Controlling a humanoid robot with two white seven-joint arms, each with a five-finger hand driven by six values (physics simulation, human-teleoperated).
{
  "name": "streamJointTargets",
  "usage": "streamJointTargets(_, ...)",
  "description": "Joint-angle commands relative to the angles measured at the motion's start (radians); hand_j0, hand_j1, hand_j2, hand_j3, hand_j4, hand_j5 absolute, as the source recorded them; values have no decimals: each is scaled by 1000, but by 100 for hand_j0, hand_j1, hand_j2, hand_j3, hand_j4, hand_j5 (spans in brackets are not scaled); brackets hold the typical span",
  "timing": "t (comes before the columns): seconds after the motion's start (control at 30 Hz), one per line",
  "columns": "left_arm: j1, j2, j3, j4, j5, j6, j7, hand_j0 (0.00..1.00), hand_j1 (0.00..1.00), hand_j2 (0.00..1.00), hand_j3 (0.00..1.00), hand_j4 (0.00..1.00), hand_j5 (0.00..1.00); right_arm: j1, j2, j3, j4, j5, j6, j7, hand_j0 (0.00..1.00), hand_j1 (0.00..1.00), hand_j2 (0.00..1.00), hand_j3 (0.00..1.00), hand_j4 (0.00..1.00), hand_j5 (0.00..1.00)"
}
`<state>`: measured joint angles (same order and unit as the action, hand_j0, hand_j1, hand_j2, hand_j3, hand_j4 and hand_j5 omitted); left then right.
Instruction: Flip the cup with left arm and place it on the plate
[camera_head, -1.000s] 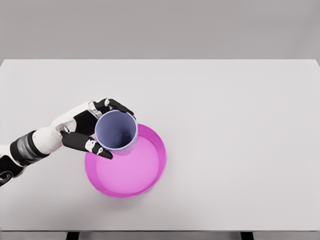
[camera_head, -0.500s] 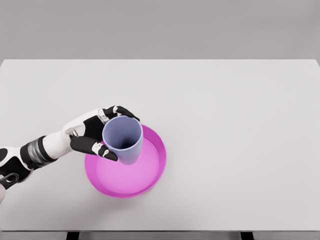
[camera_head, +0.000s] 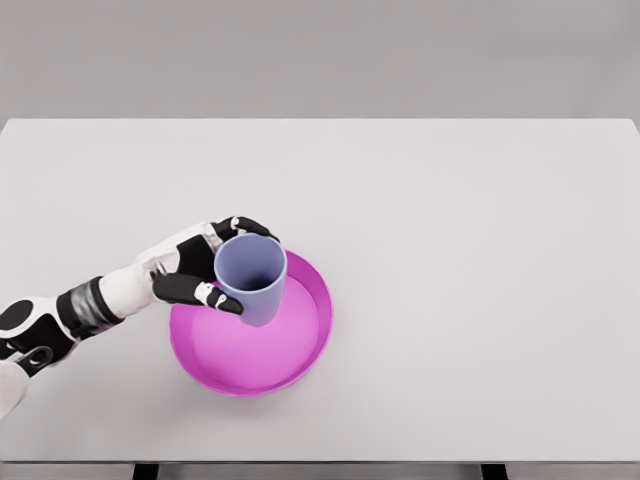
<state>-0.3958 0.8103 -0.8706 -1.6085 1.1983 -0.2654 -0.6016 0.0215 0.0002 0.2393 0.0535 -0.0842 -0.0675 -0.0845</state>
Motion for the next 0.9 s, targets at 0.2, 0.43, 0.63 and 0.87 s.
streamJointTargets(0.2,0,-29,-2,82,-14,0,0,57,57,57,57,57,57,0,0,0,0,0,0,0,100,100,100,100,100,100)
streamJointTargets(0.43,20,-34,-2,90,-16,0,2,57,57,57,57,57,57,0,0,0,0,0,0,0,100,100,100,100,100,100)
streamJointTargets(0.63,21,-36,-2,91,-16,0,2,57,57,57,57,57,57,0,0,0,0,0,0,0,100,100,100,100,100,100)
streamJointTargets(0.87,23,-40,-1,91,-16,0,2,66,66,66,66,66,66,0,0,0,0,0,0,0,100,100,100,100,100,100)
